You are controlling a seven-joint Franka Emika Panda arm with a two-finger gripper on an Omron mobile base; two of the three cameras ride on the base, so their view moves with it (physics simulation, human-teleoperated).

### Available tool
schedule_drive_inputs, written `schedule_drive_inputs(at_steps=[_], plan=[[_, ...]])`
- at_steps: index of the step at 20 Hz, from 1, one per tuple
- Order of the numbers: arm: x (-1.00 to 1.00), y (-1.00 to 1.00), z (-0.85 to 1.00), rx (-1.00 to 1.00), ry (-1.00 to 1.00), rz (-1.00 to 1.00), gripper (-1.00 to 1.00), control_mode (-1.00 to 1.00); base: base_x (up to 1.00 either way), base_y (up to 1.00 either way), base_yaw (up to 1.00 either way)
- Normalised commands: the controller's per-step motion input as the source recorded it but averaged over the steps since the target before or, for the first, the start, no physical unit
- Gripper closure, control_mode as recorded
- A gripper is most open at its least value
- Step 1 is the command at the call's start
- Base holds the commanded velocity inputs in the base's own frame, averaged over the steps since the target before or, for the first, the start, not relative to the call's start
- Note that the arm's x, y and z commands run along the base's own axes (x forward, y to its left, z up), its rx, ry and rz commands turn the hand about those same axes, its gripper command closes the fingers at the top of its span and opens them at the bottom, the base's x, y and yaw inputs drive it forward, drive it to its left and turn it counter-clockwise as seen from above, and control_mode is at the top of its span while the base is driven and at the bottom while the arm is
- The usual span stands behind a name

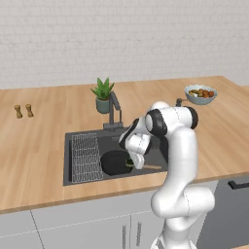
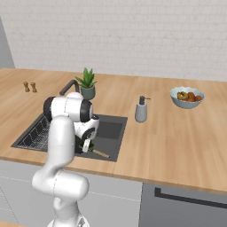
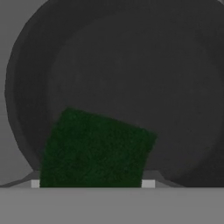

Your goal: Pick the pan and sponge and place them into the sink. Then turn on the water.

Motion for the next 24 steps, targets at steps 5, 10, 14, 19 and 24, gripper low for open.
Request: schedule_drive_inputs(at_steps=[5, 10, 14, 19, 24], plan=[[0.16, 0.34, 0.03, 0.00, -0.07, 0.01, -1.00, -1.00, 0.00, 0.00, 0.00], [0.08, 0.30, 0.48, 0.00, -0.08, 0.03, -1.00, -1.00, 0.00, 0.00, 0.00], [0.00, 0.20, 0.95, 0.00, -0.14, 0.04, -1.00, -1.00, 0.00, 0.00, 0.00], [-0.09, 0.02, 0.90, 0.01, -0.06, 0.02, -1.00, -1.00, 0.00, 0.00, 0.00], [-0.52, -0.36, 0.63, 0.16, -0.04, -0.03, -1.00, -1.00, 0.00, 0.00, 0.00]])
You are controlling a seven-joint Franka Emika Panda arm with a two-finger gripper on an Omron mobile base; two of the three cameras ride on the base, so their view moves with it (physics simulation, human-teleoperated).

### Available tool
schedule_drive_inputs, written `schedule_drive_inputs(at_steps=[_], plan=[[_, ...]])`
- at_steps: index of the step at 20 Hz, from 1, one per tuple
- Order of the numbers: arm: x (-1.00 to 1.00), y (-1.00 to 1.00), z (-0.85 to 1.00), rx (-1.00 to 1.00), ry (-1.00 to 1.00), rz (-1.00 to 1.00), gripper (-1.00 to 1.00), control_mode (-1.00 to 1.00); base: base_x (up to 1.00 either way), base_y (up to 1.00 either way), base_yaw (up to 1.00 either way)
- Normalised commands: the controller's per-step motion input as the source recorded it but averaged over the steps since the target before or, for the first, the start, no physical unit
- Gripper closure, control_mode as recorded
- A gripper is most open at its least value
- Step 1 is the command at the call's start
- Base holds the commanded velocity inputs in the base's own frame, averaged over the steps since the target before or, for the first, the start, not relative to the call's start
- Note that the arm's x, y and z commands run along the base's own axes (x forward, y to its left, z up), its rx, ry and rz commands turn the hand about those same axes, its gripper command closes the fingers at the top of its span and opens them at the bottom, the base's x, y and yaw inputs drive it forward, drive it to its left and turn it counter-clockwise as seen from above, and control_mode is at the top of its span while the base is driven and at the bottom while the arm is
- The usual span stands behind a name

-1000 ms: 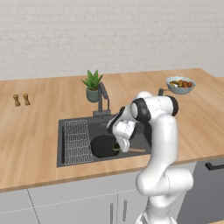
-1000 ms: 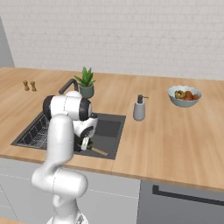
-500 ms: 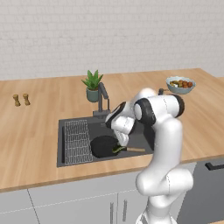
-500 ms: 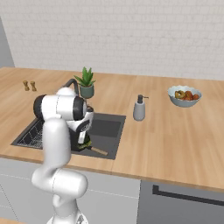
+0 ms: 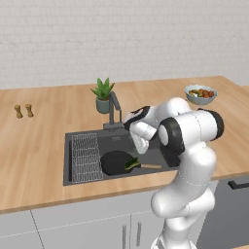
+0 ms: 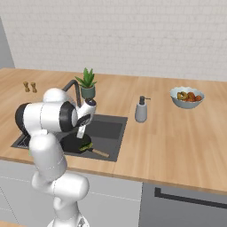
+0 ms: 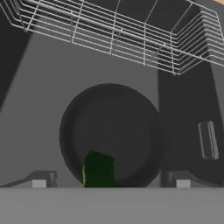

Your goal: Pick the pan and sponge and place them into the sink. Then turn on the water.

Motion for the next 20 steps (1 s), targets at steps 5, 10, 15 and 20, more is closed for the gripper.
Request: schedule_drive_inputs(at_steps=[5, 10, 15, 20], plan=[[-0.46, -0.29, 0.87, 0.19, -0.09, -0.04, -1.00, -1.00, 0.00, 0.00, 0.00], [-0.31, -0.17, 0.86, 0.13, -0.20, -0.04, -1.00, -1.00, 0.00, 0.00, 0.00], [-0.03, -0.08, 0.34, 0.18, -0.29, -0.11, -1.00, -1.00, 0.00, 0.00, 0.00], [0.08, -0.03, 0.07, 0.34, -0.12, -0.14, -1.00, -1.00, 0.00, 0.00, 0.00]])
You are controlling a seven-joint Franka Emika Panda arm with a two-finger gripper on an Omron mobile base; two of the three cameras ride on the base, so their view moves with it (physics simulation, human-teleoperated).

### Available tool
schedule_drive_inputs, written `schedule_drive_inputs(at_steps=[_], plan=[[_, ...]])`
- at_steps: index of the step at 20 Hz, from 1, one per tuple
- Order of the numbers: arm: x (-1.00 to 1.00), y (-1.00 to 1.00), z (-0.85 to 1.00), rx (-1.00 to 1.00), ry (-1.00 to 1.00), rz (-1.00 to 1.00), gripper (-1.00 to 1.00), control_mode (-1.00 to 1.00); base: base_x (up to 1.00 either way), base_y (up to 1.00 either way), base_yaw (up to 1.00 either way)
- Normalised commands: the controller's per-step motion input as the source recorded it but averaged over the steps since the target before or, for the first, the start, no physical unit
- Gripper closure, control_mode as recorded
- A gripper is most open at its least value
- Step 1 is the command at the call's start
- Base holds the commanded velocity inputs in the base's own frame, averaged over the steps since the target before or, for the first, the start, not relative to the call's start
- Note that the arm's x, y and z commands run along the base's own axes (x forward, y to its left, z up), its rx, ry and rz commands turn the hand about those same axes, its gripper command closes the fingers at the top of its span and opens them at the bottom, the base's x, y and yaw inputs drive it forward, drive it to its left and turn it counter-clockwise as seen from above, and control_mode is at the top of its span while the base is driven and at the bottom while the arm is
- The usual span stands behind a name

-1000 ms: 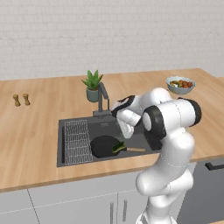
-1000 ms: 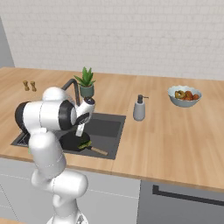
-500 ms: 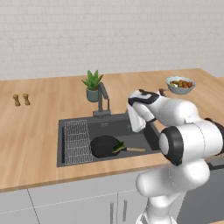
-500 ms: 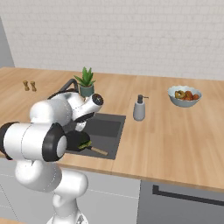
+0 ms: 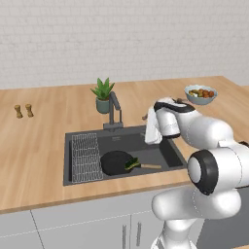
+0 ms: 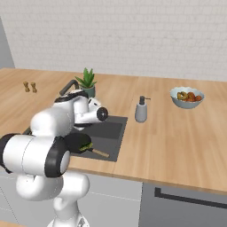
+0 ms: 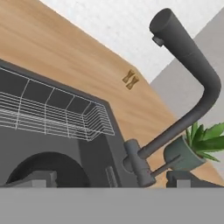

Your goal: Pick the pan and sponge and place them into the sink. Then turn on the water.

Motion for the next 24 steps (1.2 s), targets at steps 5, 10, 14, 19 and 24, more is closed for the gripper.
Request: schedule_drive_inputs(at_steps=[5, 10, 14, 19, 24], plan=[[0.27, 0.00, 0.04, 0.39, -0.05, -0.11, -1.00, -1.00, 0.00, 0.00, 0.00], [0.34, 0.00, 0.00, 0.28, -0.10, -0.10, -1.00, -1.00, 0.00, 0.00, 0.00], [0.53, 0.09, 0.00, 0.13, -0.05, -0.08, -1.00, -1.00, 0.00, 0.00, 0.00], [0.63, 0.19, 0.00, 0.03, 0.00, -0.02, -1.00, -1.00, 0.00, 0.00, 0.00], [0.58, 0.01, 0.00, 0.01, 0.06, 0.00, -1.00, -1.00, 0.00, 0.00, 0.00]])
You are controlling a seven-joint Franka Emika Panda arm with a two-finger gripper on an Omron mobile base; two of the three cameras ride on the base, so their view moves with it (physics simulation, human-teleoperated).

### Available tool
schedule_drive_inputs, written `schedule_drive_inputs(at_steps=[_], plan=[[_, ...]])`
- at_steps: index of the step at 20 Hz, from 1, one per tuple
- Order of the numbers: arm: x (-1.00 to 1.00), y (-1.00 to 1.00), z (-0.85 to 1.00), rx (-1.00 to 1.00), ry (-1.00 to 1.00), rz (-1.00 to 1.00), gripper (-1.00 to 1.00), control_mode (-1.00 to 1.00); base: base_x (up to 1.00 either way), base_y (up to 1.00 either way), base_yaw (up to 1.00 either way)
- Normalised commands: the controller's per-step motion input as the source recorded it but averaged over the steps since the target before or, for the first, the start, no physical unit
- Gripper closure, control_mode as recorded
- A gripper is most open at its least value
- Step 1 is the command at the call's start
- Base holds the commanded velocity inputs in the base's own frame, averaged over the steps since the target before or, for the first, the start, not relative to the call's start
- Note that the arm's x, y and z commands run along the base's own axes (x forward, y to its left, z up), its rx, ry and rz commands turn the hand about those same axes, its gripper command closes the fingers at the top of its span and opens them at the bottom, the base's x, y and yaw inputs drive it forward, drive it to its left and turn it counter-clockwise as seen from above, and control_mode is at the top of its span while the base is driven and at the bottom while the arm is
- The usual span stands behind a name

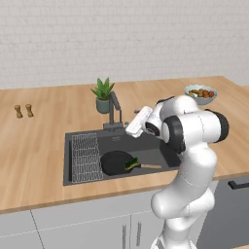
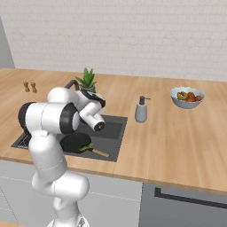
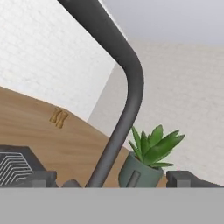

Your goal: Pick the pan and sponge and place them into the sink. Then turn on the water.

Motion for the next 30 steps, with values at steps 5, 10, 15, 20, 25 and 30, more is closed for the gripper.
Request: schedule_drive_inputs(at_steps=[5, 10, 15, 20, 25, 30], plan=[[0.47, 0.00, -0.11, 0.04, 0.15, 0.00, -1.00, -1.00, 0.00, 0.00, 0.00], [0.44, 0.00, -0.23, 0.03, 0.17, 0.00, -1.00, -1.00, 0.00, 0.00, 0.00], [0.25, 0.00, -0.23, 0.05, 0.09, 0.00, -1.00, -1.00, 0.00, 0.00, 0.00], [0.28, 0.02, -0.22, 0.06, 0.03, 0.00, -1.00, -1.00, 0.00, 0.00, 0.00], [0.40, 0.10, -0.19, 0.05, 0.03, 0.00, -1.00, -1.00, 0.00, 0.00, 0.00], [0.43, 0.17, -0.12, 0.03, 0.01, 0.00, -1.00, -1.00, 0.00, 0.00, 0.00]])
